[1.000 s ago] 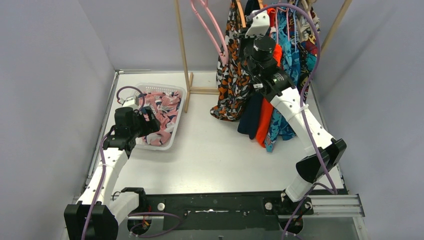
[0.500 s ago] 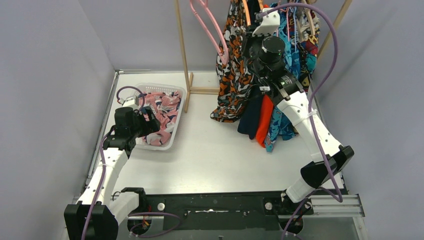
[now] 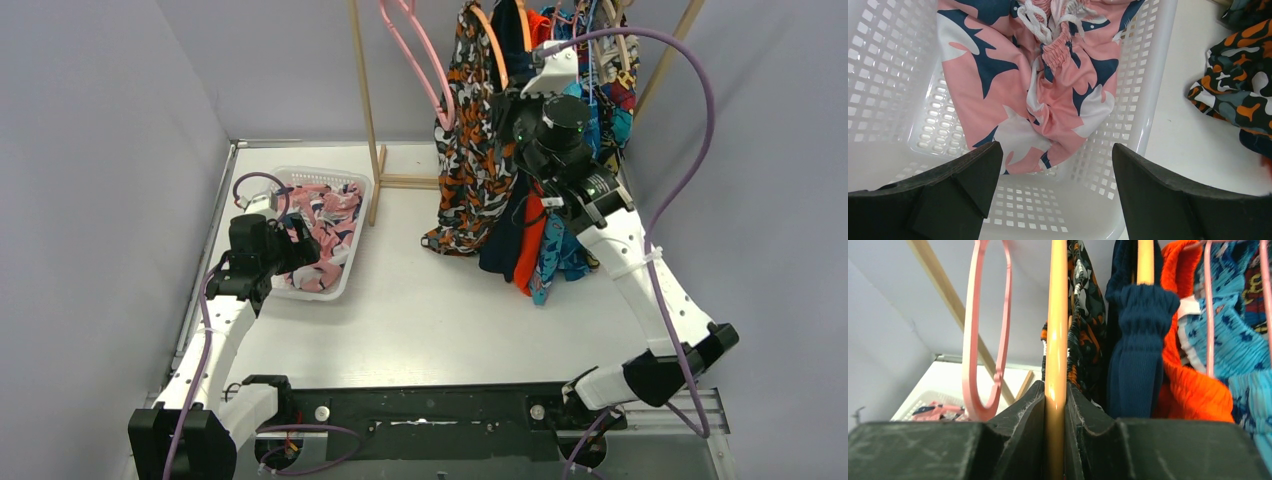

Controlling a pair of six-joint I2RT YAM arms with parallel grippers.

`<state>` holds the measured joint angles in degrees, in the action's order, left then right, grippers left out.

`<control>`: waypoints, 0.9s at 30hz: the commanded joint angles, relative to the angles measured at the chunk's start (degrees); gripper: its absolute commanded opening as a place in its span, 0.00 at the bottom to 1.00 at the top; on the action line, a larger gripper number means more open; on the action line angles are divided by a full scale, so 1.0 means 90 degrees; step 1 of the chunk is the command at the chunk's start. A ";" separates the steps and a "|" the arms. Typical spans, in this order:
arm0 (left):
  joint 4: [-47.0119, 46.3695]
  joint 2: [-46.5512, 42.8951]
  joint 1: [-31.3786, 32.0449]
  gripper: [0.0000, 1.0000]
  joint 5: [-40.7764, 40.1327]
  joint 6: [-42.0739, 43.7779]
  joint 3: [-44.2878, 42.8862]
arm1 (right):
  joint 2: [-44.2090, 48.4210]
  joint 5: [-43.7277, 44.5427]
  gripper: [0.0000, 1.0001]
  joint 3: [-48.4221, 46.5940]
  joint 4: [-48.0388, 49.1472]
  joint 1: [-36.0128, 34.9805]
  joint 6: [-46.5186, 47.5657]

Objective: Remove the shorts from the hanger
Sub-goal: Pick up the hanger from the clothes rod.

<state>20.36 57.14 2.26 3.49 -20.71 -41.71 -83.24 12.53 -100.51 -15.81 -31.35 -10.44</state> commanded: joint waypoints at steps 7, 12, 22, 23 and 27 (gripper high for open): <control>-0.0344 -0.0042 -0.0037 0.81 0.0079 0.0039 -0.0056 | 0.1592 -0.0991 0.00 0.1724 -0.0024 -0.0007 -0.0676; -0.0287 -0.0054 -0.0027 0.81 0.0062 0.0045 -0.0073 | 0.2477 -0.1128 0.00 0.2882 -0.0283 -0.0029 -0.1029; -0.0313 0.0017 -0.0027 0.81 0.0233 -0.0056 -0.0039 | 0.4322 -0.2942 0.00 0.5434 0.0058 -0.0056 -0.1475; -0.0318 0.0026 -0.0027 0.81 0.0298 -0.0064 -0.0037 | 0.4385 -0.3066 0.00 0.5477 -0.0052 -0.0054 -0.1417; -0.0277 -0.0013 -0.0029 0.81 0.0476 -0.0125 -0.0040 | 0.4622 -0.3422 0.00 0.5450 -0.0467 -0.0051 -0.0993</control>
<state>20.36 57.45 2.24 4.97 -20.95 -41.69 -44.86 -11.84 -50.06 -22.74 -31.55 -22.13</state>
